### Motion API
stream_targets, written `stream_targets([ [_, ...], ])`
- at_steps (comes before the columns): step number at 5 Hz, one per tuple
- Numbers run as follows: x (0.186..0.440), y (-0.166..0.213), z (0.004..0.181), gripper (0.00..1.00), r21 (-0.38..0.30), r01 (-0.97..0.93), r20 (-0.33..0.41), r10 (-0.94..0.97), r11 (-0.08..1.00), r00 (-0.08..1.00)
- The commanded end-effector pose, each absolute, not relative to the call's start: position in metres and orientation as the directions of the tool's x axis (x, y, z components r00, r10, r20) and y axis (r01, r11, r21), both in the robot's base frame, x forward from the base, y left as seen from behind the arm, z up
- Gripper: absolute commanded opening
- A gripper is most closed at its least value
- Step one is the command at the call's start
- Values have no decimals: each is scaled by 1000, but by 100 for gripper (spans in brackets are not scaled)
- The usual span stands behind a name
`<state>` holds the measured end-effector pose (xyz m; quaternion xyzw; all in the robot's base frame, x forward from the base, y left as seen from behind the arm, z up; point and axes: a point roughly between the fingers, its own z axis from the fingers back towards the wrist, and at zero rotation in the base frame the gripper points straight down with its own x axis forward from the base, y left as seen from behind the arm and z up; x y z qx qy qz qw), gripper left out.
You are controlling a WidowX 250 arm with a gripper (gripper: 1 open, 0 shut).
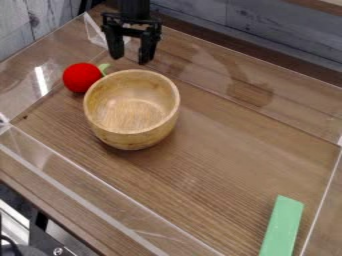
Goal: Move the red object to the left side of the table
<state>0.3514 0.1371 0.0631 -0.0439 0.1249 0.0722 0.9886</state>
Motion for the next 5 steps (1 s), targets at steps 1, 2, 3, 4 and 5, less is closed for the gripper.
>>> stream_targets([
  [1,353,121,103,100,-57,-134,-141,125,989,982],
  [2,348,106,109,100,-71,-113,-127,103,991,986],
  [3,343,93,116,100,-89,-92,-113,82,992,990],
  [4,338,75,119,100,-101,-59,-107,48,993,993],
  [5,337,63,124,100,-110,-36,-88,27,993,996],
])
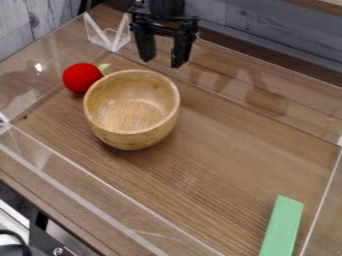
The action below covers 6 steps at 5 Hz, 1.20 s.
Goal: Move the red object to the left side of the table
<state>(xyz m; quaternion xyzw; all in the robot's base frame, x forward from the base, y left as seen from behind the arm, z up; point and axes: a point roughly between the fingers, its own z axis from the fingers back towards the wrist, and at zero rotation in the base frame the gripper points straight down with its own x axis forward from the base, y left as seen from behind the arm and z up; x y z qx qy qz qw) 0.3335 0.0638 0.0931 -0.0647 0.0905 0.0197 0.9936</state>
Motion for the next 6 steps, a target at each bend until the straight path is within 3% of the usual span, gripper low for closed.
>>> stream_targets([
  [1,338,56,121,100,-116,-44,-84,34,992,996],
  [6,342,32,112,100,-132,-9,-15,7,991,1000],
])
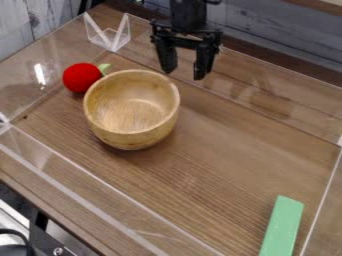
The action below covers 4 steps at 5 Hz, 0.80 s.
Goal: Move the red object to the left side of the table
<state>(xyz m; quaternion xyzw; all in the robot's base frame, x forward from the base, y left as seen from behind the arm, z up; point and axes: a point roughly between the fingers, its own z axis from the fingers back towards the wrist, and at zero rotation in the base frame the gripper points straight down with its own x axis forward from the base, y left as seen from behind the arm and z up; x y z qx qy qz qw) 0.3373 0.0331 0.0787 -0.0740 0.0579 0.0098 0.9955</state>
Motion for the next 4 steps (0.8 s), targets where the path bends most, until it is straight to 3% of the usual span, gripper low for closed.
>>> stream_targets([
  [1,343,32,112,100,-126,-1,4,2,992,1000],
  [4,344,32,115,100,-108,11,51,-5,994,999],
])
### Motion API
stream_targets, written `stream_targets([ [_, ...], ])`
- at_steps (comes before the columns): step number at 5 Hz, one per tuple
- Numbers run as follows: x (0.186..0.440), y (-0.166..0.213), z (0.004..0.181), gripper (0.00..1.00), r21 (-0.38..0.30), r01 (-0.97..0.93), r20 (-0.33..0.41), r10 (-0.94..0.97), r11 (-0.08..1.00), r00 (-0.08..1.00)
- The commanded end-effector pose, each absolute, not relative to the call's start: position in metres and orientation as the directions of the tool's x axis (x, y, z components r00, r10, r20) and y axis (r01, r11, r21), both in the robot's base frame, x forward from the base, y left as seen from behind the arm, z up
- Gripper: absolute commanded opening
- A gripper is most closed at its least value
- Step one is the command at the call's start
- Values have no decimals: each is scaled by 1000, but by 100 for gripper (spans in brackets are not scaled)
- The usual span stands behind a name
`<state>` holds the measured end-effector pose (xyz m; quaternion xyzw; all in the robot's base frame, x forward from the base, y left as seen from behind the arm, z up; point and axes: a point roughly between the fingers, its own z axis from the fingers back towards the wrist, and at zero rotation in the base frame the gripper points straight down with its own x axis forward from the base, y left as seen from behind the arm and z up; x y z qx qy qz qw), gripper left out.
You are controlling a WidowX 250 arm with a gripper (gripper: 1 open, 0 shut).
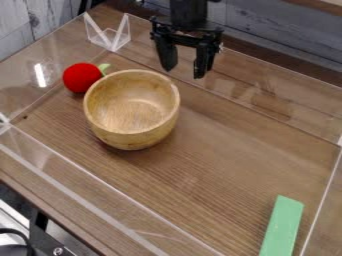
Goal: Move the red object to the left side of the table
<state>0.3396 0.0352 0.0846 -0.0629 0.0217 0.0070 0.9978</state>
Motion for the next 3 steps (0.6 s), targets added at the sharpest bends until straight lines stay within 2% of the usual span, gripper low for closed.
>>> stream_targets([
  [1,345,32,114,100,-102,15,68,-8,995,998],
  [3,350,33,114,100,-89,14,107,-4,996,994],
])
